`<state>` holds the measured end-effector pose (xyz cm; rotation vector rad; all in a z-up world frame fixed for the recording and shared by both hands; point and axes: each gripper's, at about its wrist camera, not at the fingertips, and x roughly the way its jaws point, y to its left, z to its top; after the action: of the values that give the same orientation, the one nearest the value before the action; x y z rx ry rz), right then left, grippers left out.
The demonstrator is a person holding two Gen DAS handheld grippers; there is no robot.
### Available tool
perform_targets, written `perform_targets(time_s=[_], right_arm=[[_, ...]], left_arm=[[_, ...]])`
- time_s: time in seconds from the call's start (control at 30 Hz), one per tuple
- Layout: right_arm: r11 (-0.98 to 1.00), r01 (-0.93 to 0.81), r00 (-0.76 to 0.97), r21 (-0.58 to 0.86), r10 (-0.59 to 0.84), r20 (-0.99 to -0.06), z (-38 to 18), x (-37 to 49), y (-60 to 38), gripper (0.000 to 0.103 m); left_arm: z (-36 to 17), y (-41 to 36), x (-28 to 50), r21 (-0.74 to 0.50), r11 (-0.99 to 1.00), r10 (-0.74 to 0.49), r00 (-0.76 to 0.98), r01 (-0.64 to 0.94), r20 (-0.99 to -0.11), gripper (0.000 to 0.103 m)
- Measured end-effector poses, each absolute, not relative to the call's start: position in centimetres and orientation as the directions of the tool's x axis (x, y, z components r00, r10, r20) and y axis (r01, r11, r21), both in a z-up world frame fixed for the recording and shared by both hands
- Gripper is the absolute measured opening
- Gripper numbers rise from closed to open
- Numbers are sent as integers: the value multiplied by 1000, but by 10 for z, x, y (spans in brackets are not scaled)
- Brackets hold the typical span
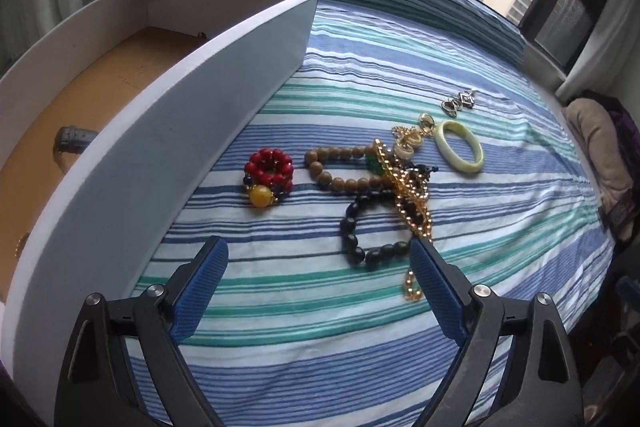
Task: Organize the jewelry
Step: 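Grasp the red bead bracelet with amber bead using the left gripper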
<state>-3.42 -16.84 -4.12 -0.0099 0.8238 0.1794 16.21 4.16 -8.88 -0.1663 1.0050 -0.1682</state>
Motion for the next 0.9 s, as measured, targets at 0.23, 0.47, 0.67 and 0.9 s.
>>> perform_targets(time_s=[0.23,0.47,0.67,0.9], right_arm=[[989,-137,686,58,137,-715,-33,-42,-180,85],[990,-112,674,83,137,-726,-38,-38,-189,85],[989,-118,671,85,143,-727,-38,-34,-188,85],[986,-143,660,87,160,-734,-40,-29,-182,85]], left_arm=[[-129,47,209,-190,982,-151,535,-18,-831,68],[-134,49,210,-155,988,-129,569,4,-812,16],[-124,39,181,-157,985,-174,540,77,-823,16],[-102,23,133,-139,976,-207,507,170,-837,16]])
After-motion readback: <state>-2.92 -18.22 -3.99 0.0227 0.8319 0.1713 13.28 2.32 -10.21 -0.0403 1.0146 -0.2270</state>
